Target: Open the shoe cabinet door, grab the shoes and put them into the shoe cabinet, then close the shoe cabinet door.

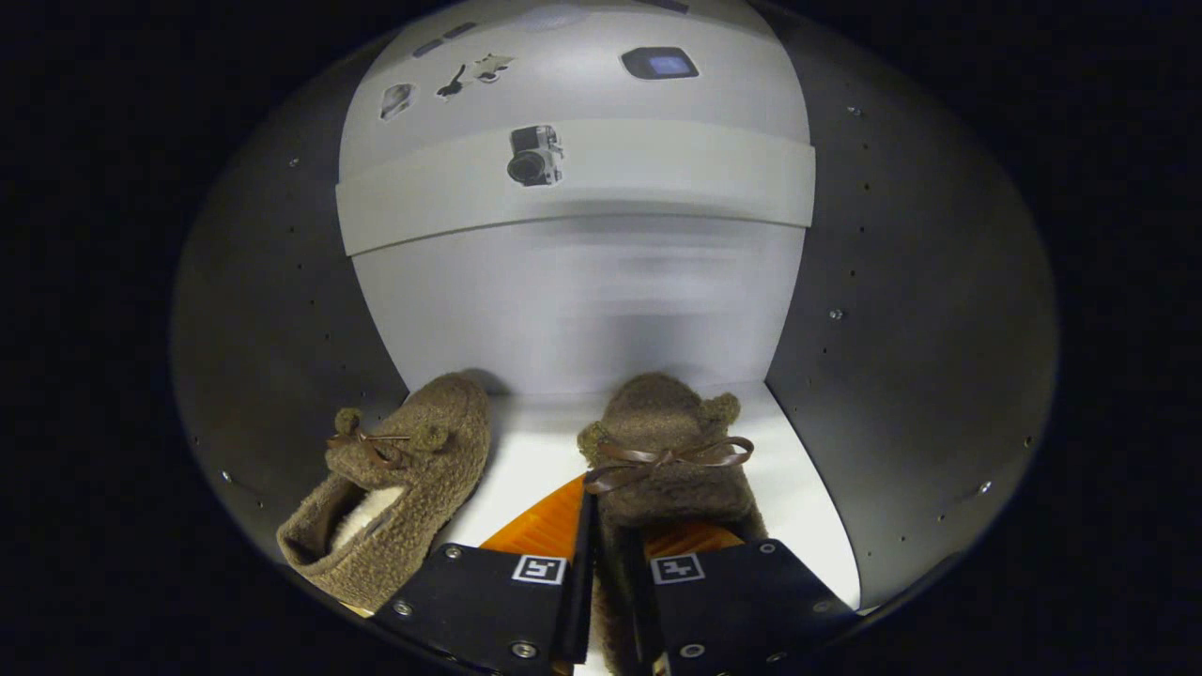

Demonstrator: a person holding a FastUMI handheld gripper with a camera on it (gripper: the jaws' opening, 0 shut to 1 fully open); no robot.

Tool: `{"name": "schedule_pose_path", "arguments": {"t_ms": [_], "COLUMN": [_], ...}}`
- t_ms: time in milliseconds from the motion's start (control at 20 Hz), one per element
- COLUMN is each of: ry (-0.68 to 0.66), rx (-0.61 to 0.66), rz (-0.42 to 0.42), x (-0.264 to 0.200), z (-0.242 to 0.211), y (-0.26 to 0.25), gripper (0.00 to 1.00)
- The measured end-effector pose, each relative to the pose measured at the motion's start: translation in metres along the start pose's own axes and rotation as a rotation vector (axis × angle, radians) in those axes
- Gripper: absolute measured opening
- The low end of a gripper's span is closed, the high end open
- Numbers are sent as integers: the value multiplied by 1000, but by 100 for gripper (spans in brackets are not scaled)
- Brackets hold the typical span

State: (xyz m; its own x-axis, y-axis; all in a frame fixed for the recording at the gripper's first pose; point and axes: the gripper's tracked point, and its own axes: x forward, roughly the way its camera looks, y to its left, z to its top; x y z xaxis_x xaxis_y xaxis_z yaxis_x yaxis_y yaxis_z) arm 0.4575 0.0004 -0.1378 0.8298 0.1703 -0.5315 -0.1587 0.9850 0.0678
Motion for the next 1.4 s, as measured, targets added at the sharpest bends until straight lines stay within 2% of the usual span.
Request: {"name": "schedule_pose_path", "arguments": {"t_ms": [150,700,950,1100,1350,1400], "ry": [-16,-122,-197,-221,-261,-269], "rx": [-33,-28,-32,16,6,6], "rz": [-5,-24,-56,-3,-40,-55], "x": [-21,-133,-208,-255,-333,-349], "z": [-1,3,-4,-21,-48,-55], "y": [2,17,20,37,29,24], "gripper": [19,19,21,22,21,24]}}
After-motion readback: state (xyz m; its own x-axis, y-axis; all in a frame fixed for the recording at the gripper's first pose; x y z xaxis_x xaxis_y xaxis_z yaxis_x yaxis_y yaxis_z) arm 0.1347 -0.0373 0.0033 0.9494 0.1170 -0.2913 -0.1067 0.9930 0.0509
